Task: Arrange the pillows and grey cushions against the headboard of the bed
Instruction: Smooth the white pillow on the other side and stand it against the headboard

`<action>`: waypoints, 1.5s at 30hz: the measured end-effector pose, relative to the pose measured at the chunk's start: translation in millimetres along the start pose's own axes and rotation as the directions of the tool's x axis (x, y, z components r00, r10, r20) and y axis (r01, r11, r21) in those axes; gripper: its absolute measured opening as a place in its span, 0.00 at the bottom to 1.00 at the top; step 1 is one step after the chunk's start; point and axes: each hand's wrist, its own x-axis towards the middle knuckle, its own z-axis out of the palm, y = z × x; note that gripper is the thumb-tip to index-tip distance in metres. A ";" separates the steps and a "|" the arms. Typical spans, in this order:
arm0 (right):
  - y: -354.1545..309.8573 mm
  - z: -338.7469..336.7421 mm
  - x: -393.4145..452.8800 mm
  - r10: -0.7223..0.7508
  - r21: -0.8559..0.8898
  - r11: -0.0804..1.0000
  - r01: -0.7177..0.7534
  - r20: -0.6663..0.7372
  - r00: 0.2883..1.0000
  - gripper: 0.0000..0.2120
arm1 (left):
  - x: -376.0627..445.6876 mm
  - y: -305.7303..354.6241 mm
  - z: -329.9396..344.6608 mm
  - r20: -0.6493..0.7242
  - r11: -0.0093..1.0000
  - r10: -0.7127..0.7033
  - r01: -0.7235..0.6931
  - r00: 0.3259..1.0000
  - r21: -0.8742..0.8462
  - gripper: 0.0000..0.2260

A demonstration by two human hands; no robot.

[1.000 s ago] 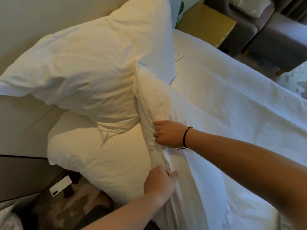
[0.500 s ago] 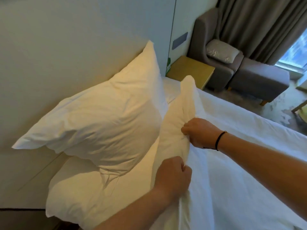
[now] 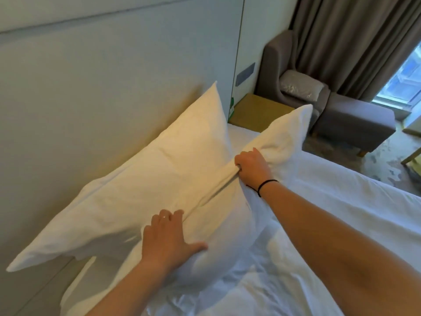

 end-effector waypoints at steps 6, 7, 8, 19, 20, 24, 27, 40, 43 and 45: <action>3.4 76.4 -7.1 0.477 0.236 0.829 -0.508 0.177 0.861 0.10 | -6.5 -3.5 58.1 0.108 0.997 -0.010 0.018 0.994 -0.071 0.35; 0.9 82.0 -10.6 0.533 0.300 0.765 -0.570 0.202 0.822 0.15 | -8.8 3.1 66.1 0.130 0.996 0.027 -0.016 0.991 -0.087 0.29; -3.5 85.3 -14.0 0.584 0.360 0.696 -0.621 0.220 0.782 0.25 | -10.1 9.5 73.0 0.148 0.992 0.069 -0.053 0.987 -0.113 0.24; -25.5 45.9 -60.9 0.597 0.576 0.469 -0.669 0.352 0.721 0.42 | -5.2 47.9 48.7 0.198 0.625 0.371 -0.087 0.908 -0.776 0.12; -26.3 34.5 -64.4 0.584 0.596 0.465 -0.655 0.349 0.733 0.38 | -8.1 54.6 41.5 0.203 0.540 0.386 -0.042 0.900 -0.841 0.12; -46.4 9.4 -81.6 0.539 0.668 0.427 -0.610 0.353 0.765 0.25 | -8.6 40.4 36.5 0.254 0.354 0.368 0.118 0.894 -0.928 0.11; -88.8 29.7 -91.1 0.459 0.456 0.614 -0.644 0.457 0.762 0.33 | -5.0 -12.7 54.6 0.283 0.399 0.260 0.164 0.923 -0.902 0.09; -173.3 85.1 -161.1 0.436 0.422 0.647 -0.635 0.478 0.763 0.43 | -39.8 -83.0 84.7 0.267 0.853 0.162 0.002 0.950 -0.522 0.51; -172.4 78.8 -183.7 0.380 0.474 0.644 -0.600 0.483 0.789 0.40 | -47.8 -80.6 85.1 0.160 0.914 0.185 -0.110 0.970 -0.390 0.47; -172.7 80.7 -199.7 0.355 0.528 0.626 -0.574 0.463 0.812 0.39 | -49.9 -69.8 82.6 0.114 0.932 0.224 -0.179 0.968 -0.315 0.40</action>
